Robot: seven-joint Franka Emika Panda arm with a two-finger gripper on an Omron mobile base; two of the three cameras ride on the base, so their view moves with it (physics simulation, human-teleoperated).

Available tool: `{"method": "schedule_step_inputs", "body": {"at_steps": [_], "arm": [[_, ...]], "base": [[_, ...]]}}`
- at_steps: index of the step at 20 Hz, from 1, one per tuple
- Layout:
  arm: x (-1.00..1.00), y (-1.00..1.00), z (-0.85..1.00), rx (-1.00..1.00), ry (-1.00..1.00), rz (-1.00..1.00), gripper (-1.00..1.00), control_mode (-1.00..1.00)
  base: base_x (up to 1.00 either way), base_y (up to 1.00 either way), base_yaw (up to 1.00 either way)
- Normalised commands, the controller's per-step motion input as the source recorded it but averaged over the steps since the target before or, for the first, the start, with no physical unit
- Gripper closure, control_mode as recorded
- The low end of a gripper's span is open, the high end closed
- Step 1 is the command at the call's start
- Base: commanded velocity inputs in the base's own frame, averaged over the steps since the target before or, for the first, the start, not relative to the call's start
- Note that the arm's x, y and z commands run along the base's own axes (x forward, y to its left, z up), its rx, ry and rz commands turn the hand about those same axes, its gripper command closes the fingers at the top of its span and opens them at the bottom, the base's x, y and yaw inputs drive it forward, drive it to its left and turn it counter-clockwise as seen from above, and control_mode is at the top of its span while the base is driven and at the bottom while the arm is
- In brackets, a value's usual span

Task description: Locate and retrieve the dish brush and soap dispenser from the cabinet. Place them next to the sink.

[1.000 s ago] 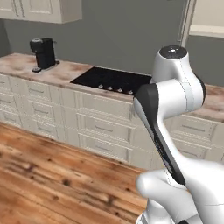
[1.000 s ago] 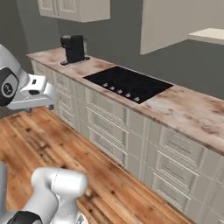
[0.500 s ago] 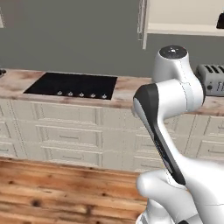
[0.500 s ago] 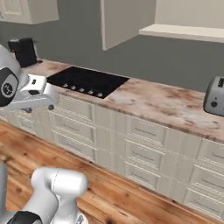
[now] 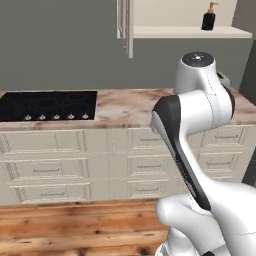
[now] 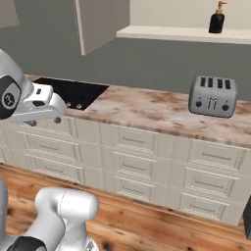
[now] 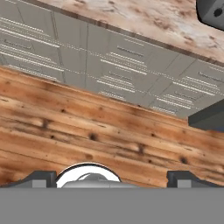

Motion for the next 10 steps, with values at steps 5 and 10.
{"method": "schedule_step_inputs", "body": {"at_steps": [5, 10], "arm": [[0.0, 0.0, 0.0, 0.0, 0.0, 0.0, -1.0, 1.0], [0.0, 0.0, 0.0, 0.0, 0.0, 0.0, -1.0, 1.0]], "base": [[0.27, -0.45, -0.26], [0.21, -0.48, -0.23]]}}
